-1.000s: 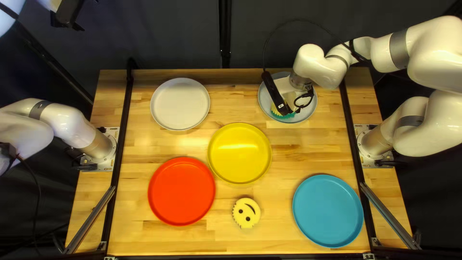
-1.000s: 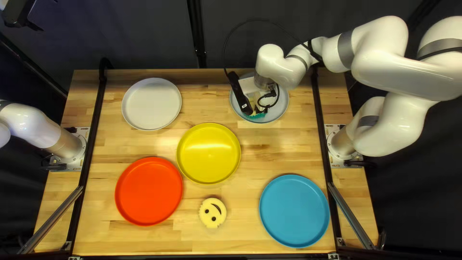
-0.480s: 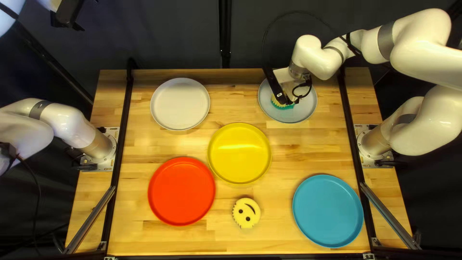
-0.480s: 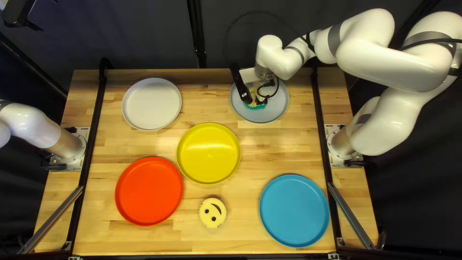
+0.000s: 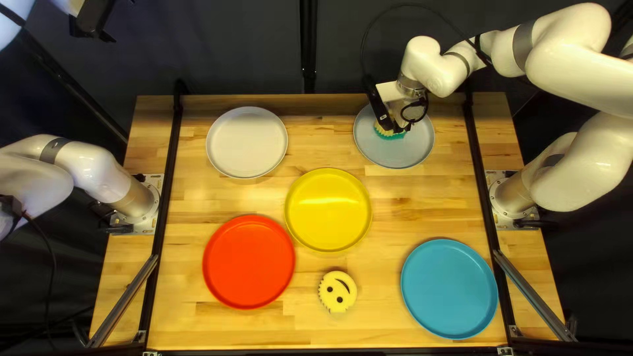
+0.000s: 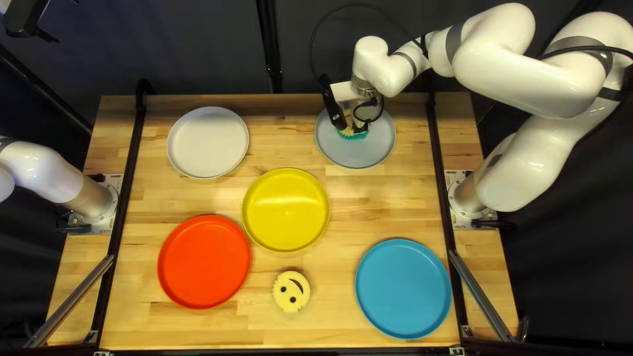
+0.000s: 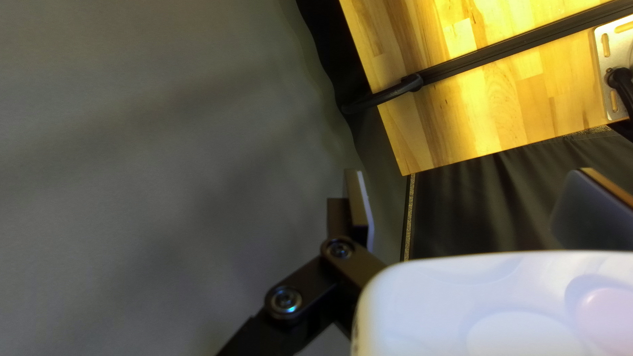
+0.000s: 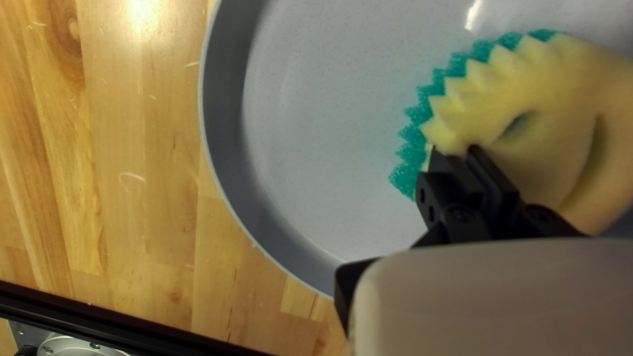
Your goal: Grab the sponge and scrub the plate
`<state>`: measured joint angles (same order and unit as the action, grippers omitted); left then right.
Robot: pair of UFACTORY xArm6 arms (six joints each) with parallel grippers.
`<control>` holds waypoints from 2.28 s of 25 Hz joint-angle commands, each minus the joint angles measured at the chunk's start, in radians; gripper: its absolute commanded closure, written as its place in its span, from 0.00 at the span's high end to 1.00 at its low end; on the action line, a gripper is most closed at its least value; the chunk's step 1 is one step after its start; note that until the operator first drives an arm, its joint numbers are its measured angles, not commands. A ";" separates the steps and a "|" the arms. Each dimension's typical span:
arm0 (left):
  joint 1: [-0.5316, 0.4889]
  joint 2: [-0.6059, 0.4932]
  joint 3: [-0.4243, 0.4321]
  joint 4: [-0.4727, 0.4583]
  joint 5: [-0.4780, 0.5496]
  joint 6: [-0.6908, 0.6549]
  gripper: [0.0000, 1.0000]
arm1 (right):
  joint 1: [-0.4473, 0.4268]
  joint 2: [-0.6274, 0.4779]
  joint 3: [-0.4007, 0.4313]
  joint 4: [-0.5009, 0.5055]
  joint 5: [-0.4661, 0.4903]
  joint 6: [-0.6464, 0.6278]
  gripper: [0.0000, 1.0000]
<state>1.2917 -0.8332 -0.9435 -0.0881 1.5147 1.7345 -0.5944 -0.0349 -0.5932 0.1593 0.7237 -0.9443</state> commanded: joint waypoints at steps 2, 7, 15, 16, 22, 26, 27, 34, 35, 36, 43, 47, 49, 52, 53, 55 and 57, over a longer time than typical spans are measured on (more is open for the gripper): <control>0.000 0.000 0.000 0.000 0.000 0.000 1.00 | 0.054 -0.077 0.069 0.002 -0.008 0.055 0.00; 0.000 0.000 0.000 0.000 0.000 0.000 1.00 | 0.111 -0.156 0.126 -0.001 -0.002 0.113 0.00; 0.000 0.000 0.000 0.000 0.000 0.000 1.00 | 0.106 -0.203 0.187 0.017 -0.017 0.106 0.00; 0.000 0.000 0.000 0.000 0.000 0.000 1.00 | 0.101 -0.205 0.191 0.019 -0.018 0.102 0.00; 0.000 0.000 0.000 0.000 0.000 0.000 1.00 | 0.030 -0.171 0.201 0.035 -0.045 0.035 0.00; 0.000 0.000 0.000 0.000 0.000 0.000 1.00 | -0.015 -0.147 0.187 0.035 -0.045 0.001 0.00; 0.000 0.000 0.000 0.000 0.000 0.000 1.00 | -0.032 -0.133 0.176 0.034 -0.044 -0.012 0.00; 0.000 0.000 0.000 0.000 0.000 0.000 1.00 | -0.094 -0.086 0.109 0.015 -0.011 -0.044 0.00; 0.000 0.000 0.000 0.000 0.000 0.000 1.00 | -0.097 -0.084 0.103 0.012 -0.008 -0.043 0.00; 0.000 0.000 0.000 0.000 0.000 0.000 1.00 | -0.102 -0.080 0.097 0.009 -0.004 -0.045 0.00; 0.000 0.000 0.000 0.000 0.000 0.000 1.00 | -0.111 -0.086 0.103 -0.002 -0.002 -0.045 0.00; 0.000 0.000 0.000 0.000 0.000 0.000 1.00 | -0.061 -0.131 0.141 0.006 -0.007 -0.007 0.00; 0.000 0.000 0.000 0.000 0.000 0.000 1.00 | -0.033 -0.149 0.153 0.007 -0.009 0.012 0.00; 0.000 0.000 0.000 0.000 0.000 0.000 1.00 | 0.014 -0.191 0.173 0.011 -0.002 0.044 0.00; 0.000 0.000 0.000 0.000 0.000 0.000 1.00 | 0.027 -0.202 0.176 0.010 0.003 0.054 0.00; 0.000 0.000 0.000 0.000 0.000 0.000 1.00 | 0.067 -0.242 0.185 0.012 0.020 0.081 0.00; 0.000 0.000 0.000 0.000 0.000 0.000 1.00 | 0.093 -0.274 0.198 0.015 0.029 0.094 0.00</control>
<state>1.2917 -0.8332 -0.9435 -0.0881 1.5147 1.7345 -0.5303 -0.2754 -0.4088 0.1707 0.7400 -0.8692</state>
